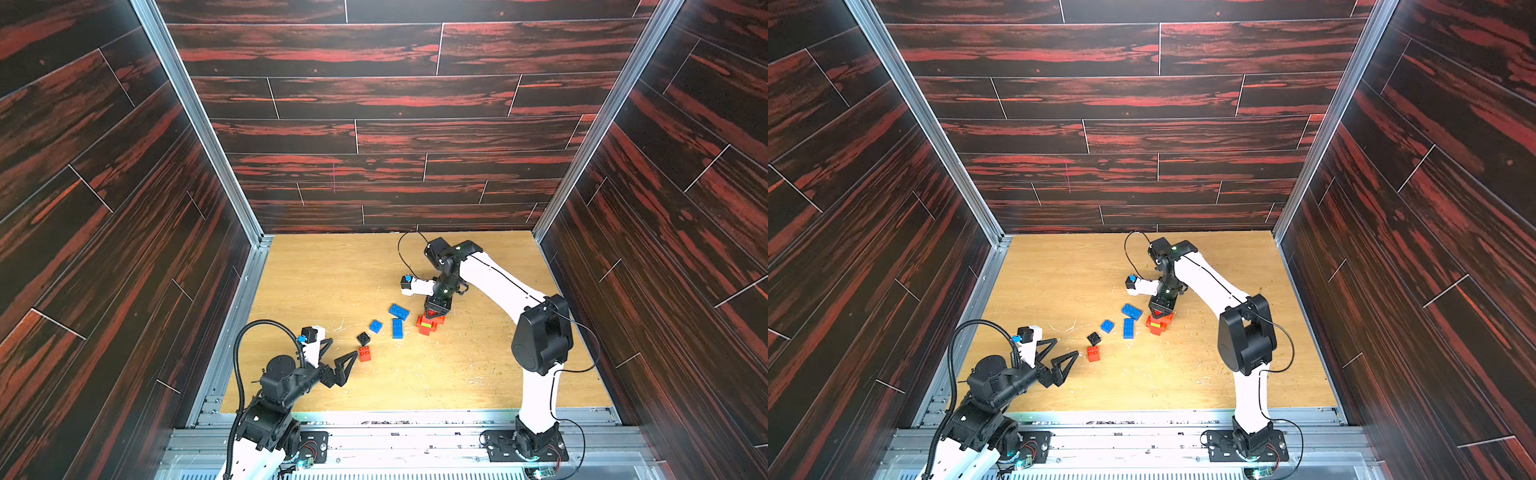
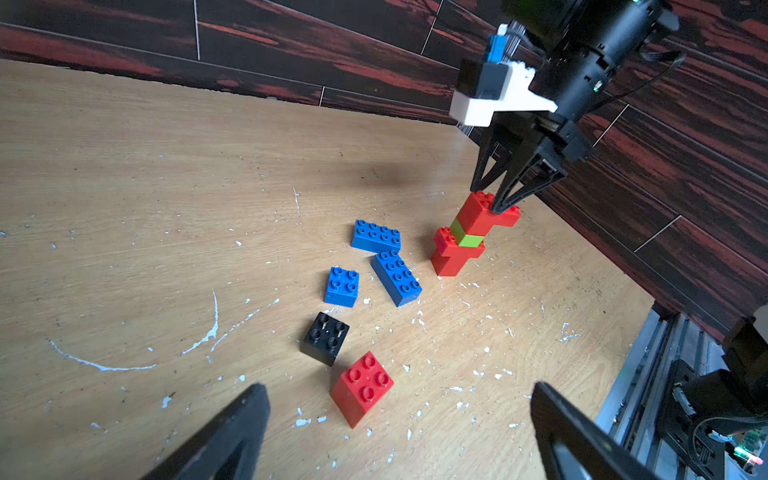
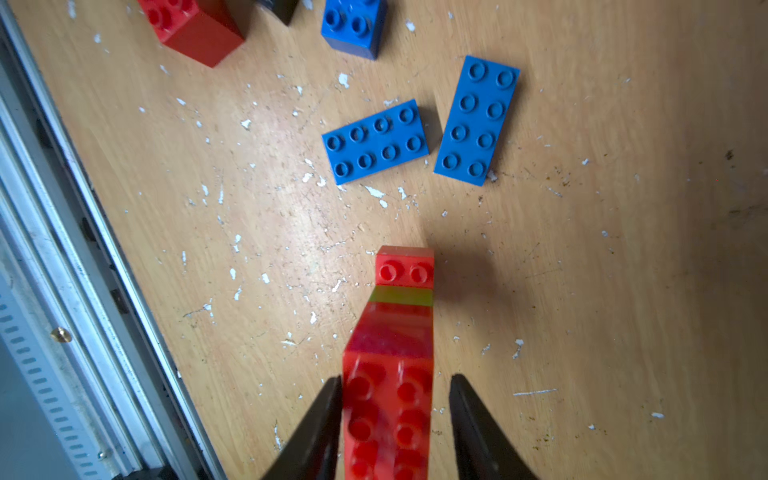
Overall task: Assemble the letter f with lego
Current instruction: Assemble the lego brick with the lego brick.
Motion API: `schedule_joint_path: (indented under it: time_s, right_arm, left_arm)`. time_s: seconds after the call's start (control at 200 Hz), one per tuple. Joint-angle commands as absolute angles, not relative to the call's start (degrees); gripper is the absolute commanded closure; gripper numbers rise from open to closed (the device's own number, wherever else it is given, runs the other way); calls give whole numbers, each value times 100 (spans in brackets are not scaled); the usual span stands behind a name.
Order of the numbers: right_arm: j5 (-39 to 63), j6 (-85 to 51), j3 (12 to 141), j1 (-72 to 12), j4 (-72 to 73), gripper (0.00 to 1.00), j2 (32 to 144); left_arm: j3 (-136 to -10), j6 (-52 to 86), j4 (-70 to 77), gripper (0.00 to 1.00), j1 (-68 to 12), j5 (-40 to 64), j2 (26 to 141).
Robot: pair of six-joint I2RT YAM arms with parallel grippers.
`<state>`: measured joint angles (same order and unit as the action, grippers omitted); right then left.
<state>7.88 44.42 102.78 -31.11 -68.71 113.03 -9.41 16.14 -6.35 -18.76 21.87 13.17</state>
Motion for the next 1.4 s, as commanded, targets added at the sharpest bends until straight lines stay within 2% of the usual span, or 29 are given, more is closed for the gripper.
schedule_joint_path:
  time_s: [0.0, 0.15, 0.17, 0.18, 0.185, 0.19, 0.2, 0.205, 0.235, 0.506, 0.977, 1.142, 1.218, 1.393]
  right_arm:
    - [1106, 4491, 10202, -3127, -6945, 55, 10835]
    - [1045, 4453, 10035, -3124, -6734, 52, 10517]
    - [1035, 4449, 10019, -3126, -6713, 46, 10487]
    - [1017, 4450, 10006, -3128, -6714, 41, 10473]
    - [1014, 4449, 10000, -3129, -6710, 36, 10473]
    - [1012, 4448, 10001, -3129, -6704, 36, 10454]
    - [1007, 4450, 9995, -3129, -6705, 21, 10447]
    - [1004, 4444, 9990, -3129, -6701, 9, 10447]
    - [978, 4411, 9991, -3127, -6672, 2, 10410]
    - [1242, 4081, 9531, -3126, -6131, 2, 9835]
    - [2480, 1903, 6744, -3130, -3592, 2, 7686]
    - [2051, 1054, 5490, -3258, -2464, 2, 6949]
    - [1089, 555, 5176, -3517, -2200, 2, 6706]
    - [-182, 72, 4768, -4443, -2028, 2, 6594]
  left_arm:
    - [-923, 1613, -519, 0, -1892, 2190, 1356]
    - [-923, 1614, -519, 0, -1889, 2197, 1358]
    - [-923, 1604, -520, 0, -1890, 2197, 1362]
    - [-923, 1607, -519, 0, -1892, 2197, 1358]
    - [-927, 1612, -519, 0, -1891, 2197, 1360]
    - [-925, 1610, -519, 0, -1890, 2197, 1361]
    - [-923, 1613, -519, 0, -1890, 2197, 1358]
    - [-923, 1611, -519, 0, -1890, 2197, 1356]
    - [-923, 1609, -519, 0, -1890, 2201, 1355]
    - [-923, 1611, -520, 0, -1890, 2193, 1339]
    - [-932, 1582, -438, 0, -1890, 2244, 1382]
    - [-939, 1549, -325, 0, -1890, 2180, 1397]
    - [-957, 1548, -252, 0, -1894, 2158, 1460]
    - [-1248, 1488, 34, 0, -1892, 2071, 2047]
